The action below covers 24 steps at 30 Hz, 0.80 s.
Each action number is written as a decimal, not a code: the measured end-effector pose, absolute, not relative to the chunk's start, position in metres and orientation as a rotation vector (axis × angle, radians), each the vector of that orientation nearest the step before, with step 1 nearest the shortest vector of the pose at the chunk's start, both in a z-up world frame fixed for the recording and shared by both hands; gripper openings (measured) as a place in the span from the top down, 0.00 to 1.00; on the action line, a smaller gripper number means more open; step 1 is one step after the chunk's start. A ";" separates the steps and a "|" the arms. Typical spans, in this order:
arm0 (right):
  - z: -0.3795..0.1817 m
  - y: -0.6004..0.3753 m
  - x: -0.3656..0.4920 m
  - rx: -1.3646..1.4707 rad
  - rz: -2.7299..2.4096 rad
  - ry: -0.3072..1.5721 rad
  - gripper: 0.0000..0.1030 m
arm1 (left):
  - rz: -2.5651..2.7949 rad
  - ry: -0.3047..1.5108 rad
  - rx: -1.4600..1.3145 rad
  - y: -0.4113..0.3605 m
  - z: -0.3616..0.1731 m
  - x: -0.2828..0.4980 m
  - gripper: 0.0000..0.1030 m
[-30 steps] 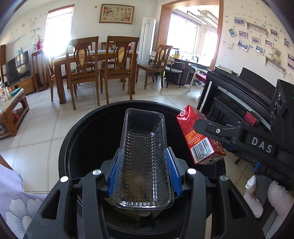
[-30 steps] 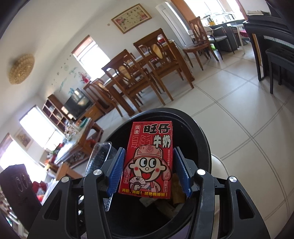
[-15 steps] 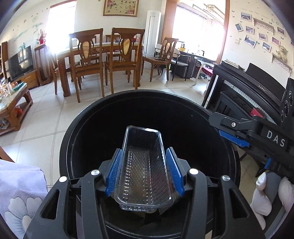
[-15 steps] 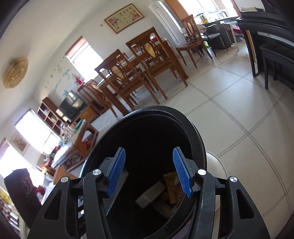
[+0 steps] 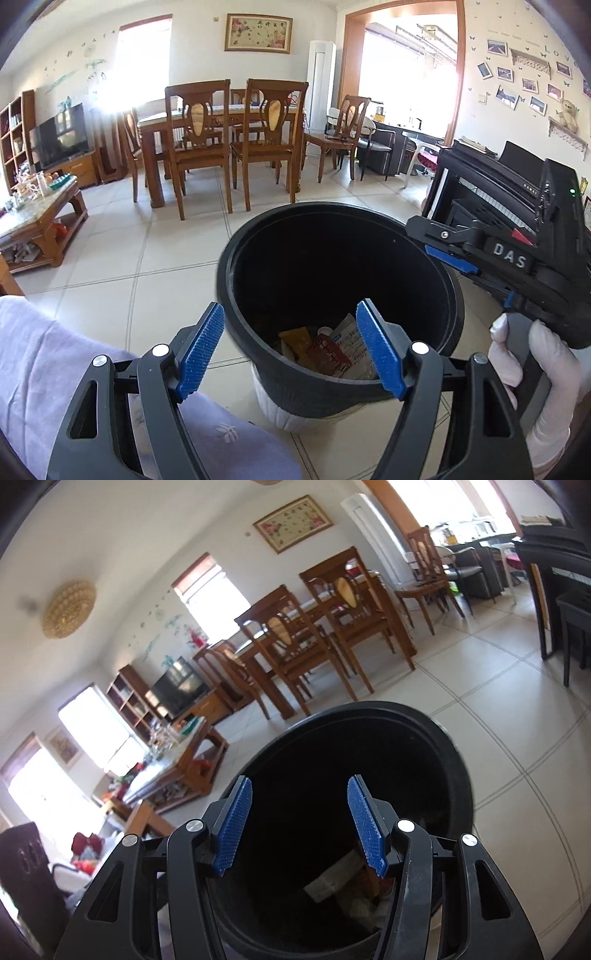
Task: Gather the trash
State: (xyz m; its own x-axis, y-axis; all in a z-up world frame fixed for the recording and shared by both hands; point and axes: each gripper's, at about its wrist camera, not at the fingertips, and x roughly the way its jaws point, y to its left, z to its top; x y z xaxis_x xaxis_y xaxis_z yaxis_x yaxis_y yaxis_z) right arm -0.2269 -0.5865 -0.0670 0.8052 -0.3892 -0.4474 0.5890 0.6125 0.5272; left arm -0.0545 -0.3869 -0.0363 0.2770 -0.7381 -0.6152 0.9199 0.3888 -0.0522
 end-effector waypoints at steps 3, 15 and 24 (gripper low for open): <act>-0.061 -0.554 -0.196 0.649 -0.454 0.354 0.46 | -1.071 0.628 0.317 -0.336 -0.027 -0.042 0.28; -0.039 -0.360 -0.055 0.348 -0.006 0.591 0.41 | -0.582 0.701 0.118 -0.099 -0.018 0.062 0.28; -0.009 -0.228 0.051 0.049 0.207 0.664 0.41 | -0.478 0.834 0.144 -0.013 -0.049 0.128 0.28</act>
State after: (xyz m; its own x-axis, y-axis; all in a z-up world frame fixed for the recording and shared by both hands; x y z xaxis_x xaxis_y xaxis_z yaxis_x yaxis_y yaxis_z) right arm 0.0510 -0.2279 -0.0094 0.7677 0.2063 -0.6067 -0.1752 0.9783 0.1110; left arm 0.1279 -0.0129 -0.0489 0.5729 -0.3510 -0.7407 0.4620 0.8847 -0.0619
